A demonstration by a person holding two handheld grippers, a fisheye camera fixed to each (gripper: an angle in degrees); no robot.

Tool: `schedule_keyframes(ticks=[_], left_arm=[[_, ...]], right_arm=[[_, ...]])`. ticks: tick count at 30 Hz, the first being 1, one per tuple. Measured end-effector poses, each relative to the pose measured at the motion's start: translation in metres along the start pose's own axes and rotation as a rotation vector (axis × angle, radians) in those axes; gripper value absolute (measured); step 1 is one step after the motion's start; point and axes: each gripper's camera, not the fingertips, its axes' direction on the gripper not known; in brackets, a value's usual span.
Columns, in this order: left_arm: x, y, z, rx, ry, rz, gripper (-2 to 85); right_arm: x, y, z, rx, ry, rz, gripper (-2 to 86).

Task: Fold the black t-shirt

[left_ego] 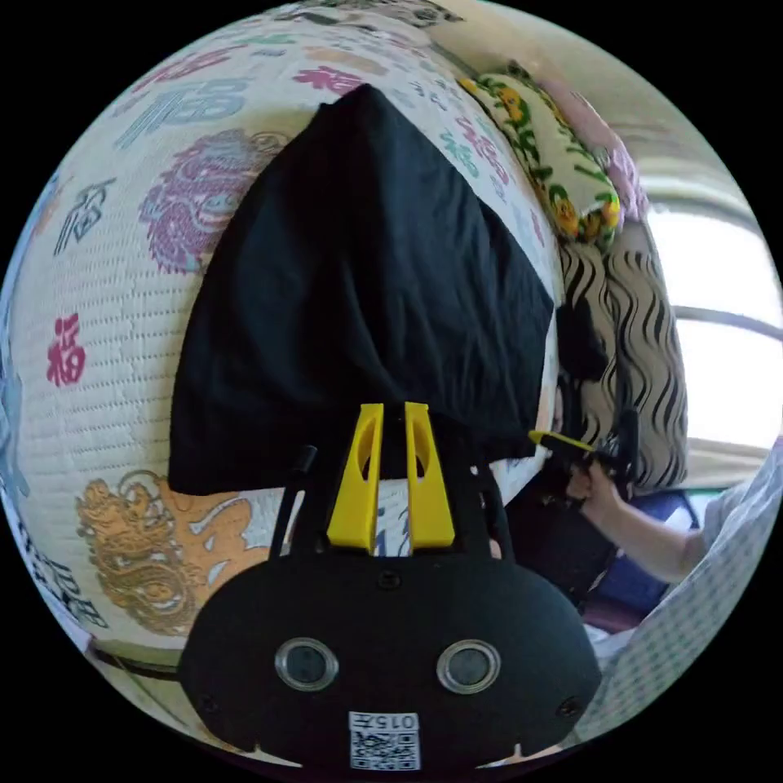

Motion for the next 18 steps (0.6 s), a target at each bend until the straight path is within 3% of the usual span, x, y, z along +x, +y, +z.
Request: schedule_keyframes(ticks=[2,5,14,18], left_arm=[[-0.032,0.002,0.009,0.049,0.059,-0.187,3.3],[-0.052,0.011,0.011,0.110,0.122,-0.246,0.7],[-0.060,0.030,-0.016,0.086,-0.068,-0.067,0.0],[-0.071,0.028,-0.004,0.075,-0.112,-0.050,-0.2]], right_arm=[[0.032,0.008,0.016,0.034,-0.096,0.167,3.9],[0.054,0.010,0.037,0.068,-0.215,0.252,2.0],[0.104,0.043,0.055,0.029,-0.094,0.296,-0.4],[0.123,0.042,0.061,0.067,-0.249,0.257,0.6]])
